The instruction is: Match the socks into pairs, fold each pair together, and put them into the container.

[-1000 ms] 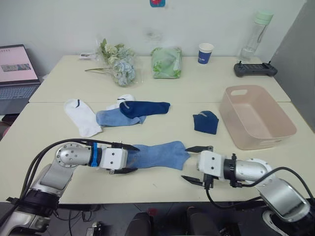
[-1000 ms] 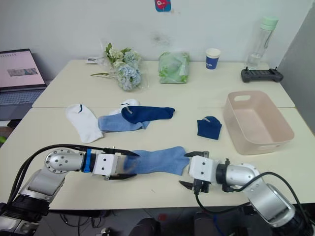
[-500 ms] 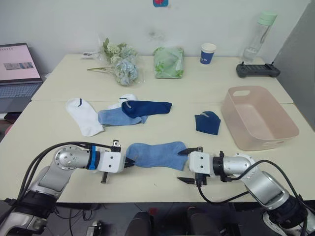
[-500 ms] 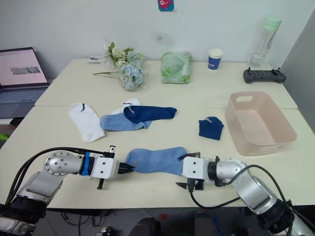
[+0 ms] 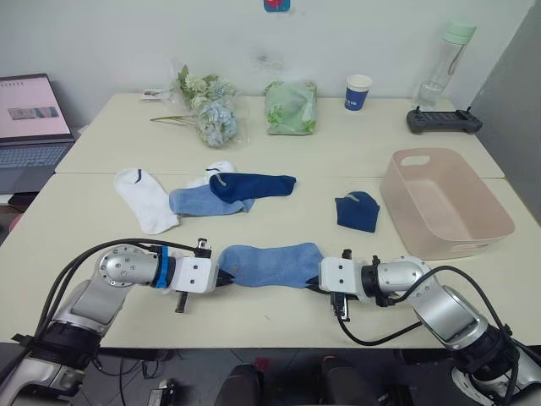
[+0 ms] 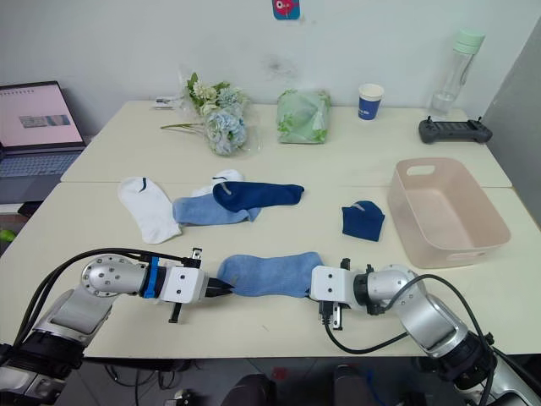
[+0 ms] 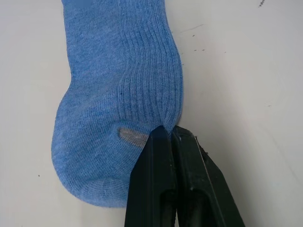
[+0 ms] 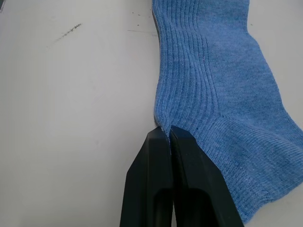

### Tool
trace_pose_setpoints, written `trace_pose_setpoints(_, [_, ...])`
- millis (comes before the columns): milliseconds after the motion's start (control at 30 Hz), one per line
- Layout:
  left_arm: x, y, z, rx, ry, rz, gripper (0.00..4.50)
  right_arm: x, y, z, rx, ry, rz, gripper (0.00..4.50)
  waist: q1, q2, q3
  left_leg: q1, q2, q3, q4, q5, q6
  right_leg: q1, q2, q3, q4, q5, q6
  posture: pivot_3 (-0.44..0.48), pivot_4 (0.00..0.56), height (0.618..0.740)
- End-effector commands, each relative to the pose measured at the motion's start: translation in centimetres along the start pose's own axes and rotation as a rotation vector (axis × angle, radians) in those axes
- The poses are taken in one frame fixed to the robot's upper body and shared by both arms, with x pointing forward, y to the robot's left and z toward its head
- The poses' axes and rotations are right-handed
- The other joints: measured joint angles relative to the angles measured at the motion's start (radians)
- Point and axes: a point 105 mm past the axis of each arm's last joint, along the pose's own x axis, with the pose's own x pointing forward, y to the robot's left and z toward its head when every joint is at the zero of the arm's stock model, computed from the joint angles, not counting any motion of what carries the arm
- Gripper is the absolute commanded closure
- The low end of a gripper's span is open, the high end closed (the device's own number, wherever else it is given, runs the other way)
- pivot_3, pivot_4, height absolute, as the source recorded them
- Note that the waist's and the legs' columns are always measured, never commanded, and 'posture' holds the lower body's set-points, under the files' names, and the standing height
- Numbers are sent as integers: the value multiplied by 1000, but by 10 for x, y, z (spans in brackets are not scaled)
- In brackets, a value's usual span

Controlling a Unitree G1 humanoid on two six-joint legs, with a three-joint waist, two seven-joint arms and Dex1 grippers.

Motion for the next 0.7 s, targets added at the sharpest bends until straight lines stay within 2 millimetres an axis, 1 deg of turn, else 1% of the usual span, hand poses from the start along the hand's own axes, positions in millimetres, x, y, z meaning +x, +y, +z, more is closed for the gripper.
trace_pose_setpoints(33, [-7, 8, 13, 59, -9, -19, 4500, -10, -8, 10, 3, -38, -29, 4474, 0, 0, 0, 0, 0, 0, 0, 0, 0, 0, 0, 0, 0, 0, 0, 0, 150, 740])
trace_pose_setpoints(133, [-21, 6, 24, -38, -16, -78, 4500, -25, -9, 22, 17, -77, -32, 4474, -1, 0, 0, -1, 0, 0, 0, 0, 0, -1, 0, 0, 0, 0, 0, 0, 150, 740])
trace_pose_setpoints(233, [-36, -5, 43, -169, -40, -178, 4500, -41, -4, 38, 80, -133, -26, 4474, -2, 0, 0, -1, 1, -1, -1, 0, 0, -1, 0, 0, -1, 0, 0, 0, 150, 740])
trace_pose_setpoints(333, [-45, -15, 61, -255, -70, -256, 4500, -52, 0, 47, 163, -155, -28, 4474, -2, 1, 1, -1, 1, -1, -1, 0, 1, -1, 0, 0, -1, 0, 0, 0, 150, 740])
trace_pose_setpoints(400, [-49, -24, 67, -314, -70, -316, 4500, -58, 4, 51, 238, -162, -13, 4474, -2, 1, 1, -1, 1, -1, -1, 0, 0, 0, 0, 0, 0, 0, 0, 0, 150, 740])
trace_pose_setpoints(500, [-53, -34, 77, -438, -111, -395, 4500, -67, 7, 52, 410, -149, -4, 4474, -2, 1, 2, 0, 1, -1, -1, 0, 0, 0, 0, 0, 0, 0, 0, 0, 150, 740])
trace_pose_setpoints(533, [-53, -35, 78, -482, -126, -405, 4500, -68, 8, 54, 464, -159, 10, 4474, -2, 1, 2, 0, 1, -1, -1, 0, 1, 0, 0, 0, 0, 0, 0, 0, 150, 740])
trace_pose_setpoints(600, [-49, -36, 69, -545, -118, -395, 4500, -67, 9, 53, 541, -155, 35, 4474, -2, 1, 2, 0, 1, -1, -1, 0, 0, 0, 0, 0, 0, 0, 0, 0, 150, 740])
trace_pose_setpoints(700, [-35, -31, 42, -594, -76, -345, 4500, -55, 6, 38, 573, -81, 7, 4474, -2, 3, 2, 0, 1, -1, -1, 0, 1, 0, 1, 0, 0, 0, 0, 0, 150, 740])
